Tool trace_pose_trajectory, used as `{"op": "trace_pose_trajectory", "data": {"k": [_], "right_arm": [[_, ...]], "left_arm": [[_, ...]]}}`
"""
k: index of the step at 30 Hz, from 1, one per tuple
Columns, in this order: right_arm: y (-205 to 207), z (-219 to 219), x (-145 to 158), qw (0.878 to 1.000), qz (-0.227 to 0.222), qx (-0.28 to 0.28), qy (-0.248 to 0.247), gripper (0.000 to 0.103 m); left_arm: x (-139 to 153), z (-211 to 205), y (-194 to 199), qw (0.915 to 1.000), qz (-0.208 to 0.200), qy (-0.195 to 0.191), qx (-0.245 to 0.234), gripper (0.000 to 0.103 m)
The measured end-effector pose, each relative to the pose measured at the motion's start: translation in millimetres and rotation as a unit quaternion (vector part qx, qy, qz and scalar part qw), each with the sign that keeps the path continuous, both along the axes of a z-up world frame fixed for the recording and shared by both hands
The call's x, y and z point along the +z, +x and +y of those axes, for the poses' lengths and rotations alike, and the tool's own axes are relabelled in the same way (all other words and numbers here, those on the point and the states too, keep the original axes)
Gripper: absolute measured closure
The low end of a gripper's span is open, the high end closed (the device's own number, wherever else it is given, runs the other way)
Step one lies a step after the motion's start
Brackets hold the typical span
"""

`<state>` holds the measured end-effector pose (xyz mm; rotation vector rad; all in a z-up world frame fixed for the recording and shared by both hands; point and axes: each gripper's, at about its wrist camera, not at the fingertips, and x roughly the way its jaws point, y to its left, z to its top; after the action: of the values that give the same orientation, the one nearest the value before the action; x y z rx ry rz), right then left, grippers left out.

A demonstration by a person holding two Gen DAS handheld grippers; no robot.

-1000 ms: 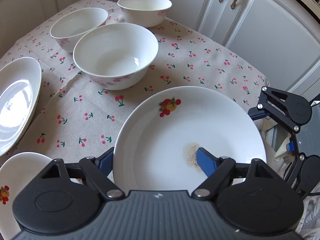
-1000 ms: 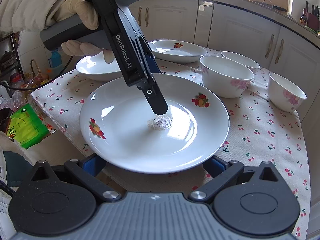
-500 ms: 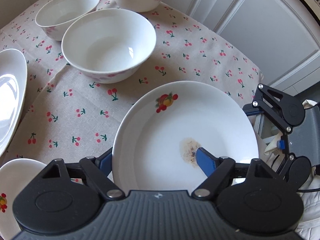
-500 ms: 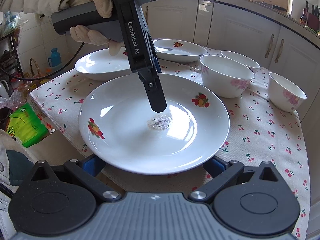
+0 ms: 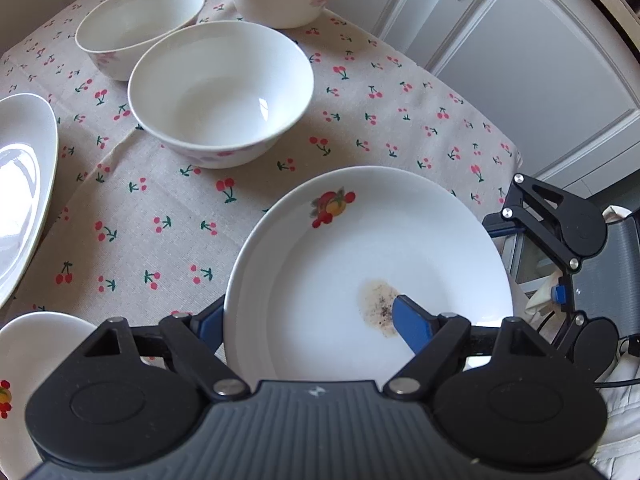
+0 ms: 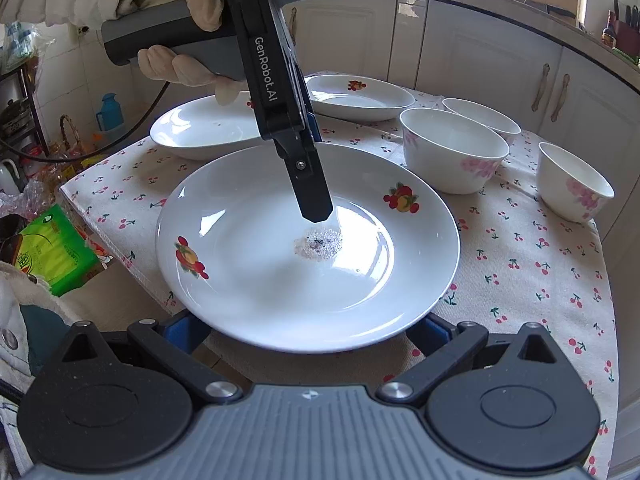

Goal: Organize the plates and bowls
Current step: 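Lift the stained plate with the left gripper over another white plate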

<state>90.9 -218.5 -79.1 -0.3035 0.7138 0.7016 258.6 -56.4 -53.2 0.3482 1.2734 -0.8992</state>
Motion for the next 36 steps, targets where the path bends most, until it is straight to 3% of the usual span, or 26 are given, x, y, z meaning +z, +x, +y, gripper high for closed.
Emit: {"op": "trace_pose_trajectory", "data": {"k": [10, 20, 36], "right_arm": [[7.6, 6.8, 17.2, 1.000, -0.004, 0.010, 0.001, 0.000], [26.3, 38.3, 35.6, 0.999, -0.016, 0.051, -0.003, 0.000], [63.6, 109.9, 35.5, 0.995, 0.006, 0.100, -0.009, 0.000]], "left_arm": [[21.6, 18.3, -1.5, 0.9994, -0.020, -0.020, 0.018, 0.020], [40.4, 65.0, 2.3, 0.9967, -0.041, -0.032, 0.062, 0.020], [34.2, 150.0, 13.7, 0.9885, -0.047, -0.050, 0.134, 0.020]]}}
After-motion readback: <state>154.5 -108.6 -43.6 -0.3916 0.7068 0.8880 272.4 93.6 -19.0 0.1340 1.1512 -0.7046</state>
